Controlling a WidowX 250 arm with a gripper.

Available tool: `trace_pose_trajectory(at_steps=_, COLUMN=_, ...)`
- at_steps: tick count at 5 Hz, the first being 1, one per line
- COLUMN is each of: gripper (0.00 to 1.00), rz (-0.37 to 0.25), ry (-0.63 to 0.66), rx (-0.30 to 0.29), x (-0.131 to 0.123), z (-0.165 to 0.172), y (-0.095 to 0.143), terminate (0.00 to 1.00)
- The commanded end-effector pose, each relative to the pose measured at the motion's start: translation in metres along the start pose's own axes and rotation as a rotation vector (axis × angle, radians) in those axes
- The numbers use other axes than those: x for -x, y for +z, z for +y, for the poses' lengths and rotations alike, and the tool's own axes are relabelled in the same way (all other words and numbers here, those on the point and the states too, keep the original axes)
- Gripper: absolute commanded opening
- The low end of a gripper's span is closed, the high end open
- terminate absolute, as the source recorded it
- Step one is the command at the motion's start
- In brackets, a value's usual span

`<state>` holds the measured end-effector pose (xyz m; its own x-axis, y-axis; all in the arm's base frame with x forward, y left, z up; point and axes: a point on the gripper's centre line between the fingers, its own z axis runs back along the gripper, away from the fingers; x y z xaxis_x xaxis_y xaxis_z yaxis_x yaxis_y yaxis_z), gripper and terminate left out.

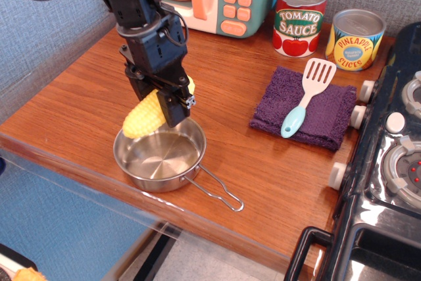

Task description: Put the yellow corn cob in the silver pan.

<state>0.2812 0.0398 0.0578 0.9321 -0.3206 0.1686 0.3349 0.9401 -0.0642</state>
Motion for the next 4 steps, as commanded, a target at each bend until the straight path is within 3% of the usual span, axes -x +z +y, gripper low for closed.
trace_pose_trajectory(at_steps=1, gripper=1.00, rz=-0.008, ry=-0.037, rx=-0.009, x=-0.005, z=-0.007, y=0.000, terminate=0.00)
trace_pose_trajectory(at_steps=2, gripper=1.00, rz=-0.018, ry=-0.042, rx=-0.012, x=-0.004, z=-0.007, y=0.009, terminate=0.00)
trace_pose_trajectory(at_steps=4, gripper=1.00, rz=-0.024, ry=0.115, rx=-0.107, x=0.020, z=0.031, y=0.050, terminate=0.00)
